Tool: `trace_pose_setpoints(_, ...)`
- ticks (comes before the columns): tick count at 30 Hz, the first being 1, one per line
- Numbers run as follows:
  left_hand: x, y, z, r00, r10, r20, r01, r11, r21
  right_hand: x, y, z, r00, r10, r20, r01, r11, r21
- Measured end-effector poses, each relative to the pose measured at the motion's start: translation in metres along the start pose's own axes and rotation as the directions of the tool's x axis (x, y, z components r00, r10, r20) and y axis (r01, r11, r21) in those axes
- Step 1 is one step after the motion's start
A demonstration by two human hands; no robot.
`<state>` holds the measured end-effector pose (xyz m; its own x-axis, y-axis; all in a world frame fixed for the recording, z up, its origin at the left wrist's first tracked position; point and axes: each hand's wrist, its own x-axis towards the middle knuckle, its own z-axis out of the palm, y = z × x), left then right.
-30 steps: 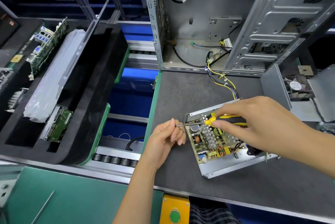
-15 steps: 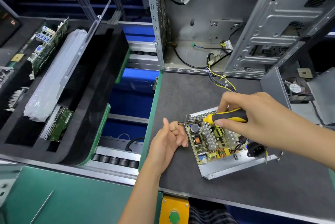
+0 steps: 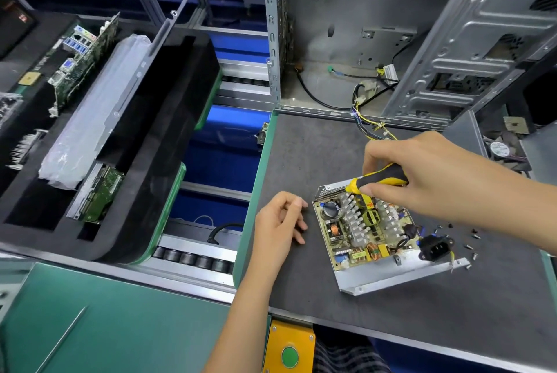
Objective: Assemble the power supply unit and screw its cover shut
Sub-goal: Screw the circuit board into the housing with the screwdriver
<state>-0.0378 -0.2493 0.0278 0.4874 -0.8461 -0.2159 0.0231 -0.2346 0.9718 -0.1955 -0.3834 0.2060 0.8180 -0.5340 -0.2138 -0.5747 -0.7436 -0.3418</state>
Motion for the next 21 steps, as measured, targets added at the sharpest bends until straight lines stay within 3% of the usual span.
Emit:
trace_pose_setpoints(6,-0.001,0.003,0.003,0.999,0.038,-0.031,-0.034,0.993,0.113,0.006,-0.002,0.007,1.0,-0.006,0.019,0.007,0.997,-0.083)
trace_pose_setpoints(10,-0.003,0.005,0.004,0.994,0.111,-0.016,-0.107,0.981,0.163,0.001,-0.001,0.007,0.999,-0.009,0.04,0.01,1.0,-0.026)
trace_pose_setpoints(15,-0.007,0.007,0.004,0.996,0.07,0.057,-0.071,0.997,0.023,-0.002,0.0,0.002,0.998,0.011,0.056,-0.017,0.993,0.114)
trace_pose_setpoints(21,-0.01,0.01,0.0,0.997,0.066,-0.031,-0.07,0.99,-0.12,0.0,0.002,0.0,0.997,0.033,0.073,-0.044,0.985,0.165)
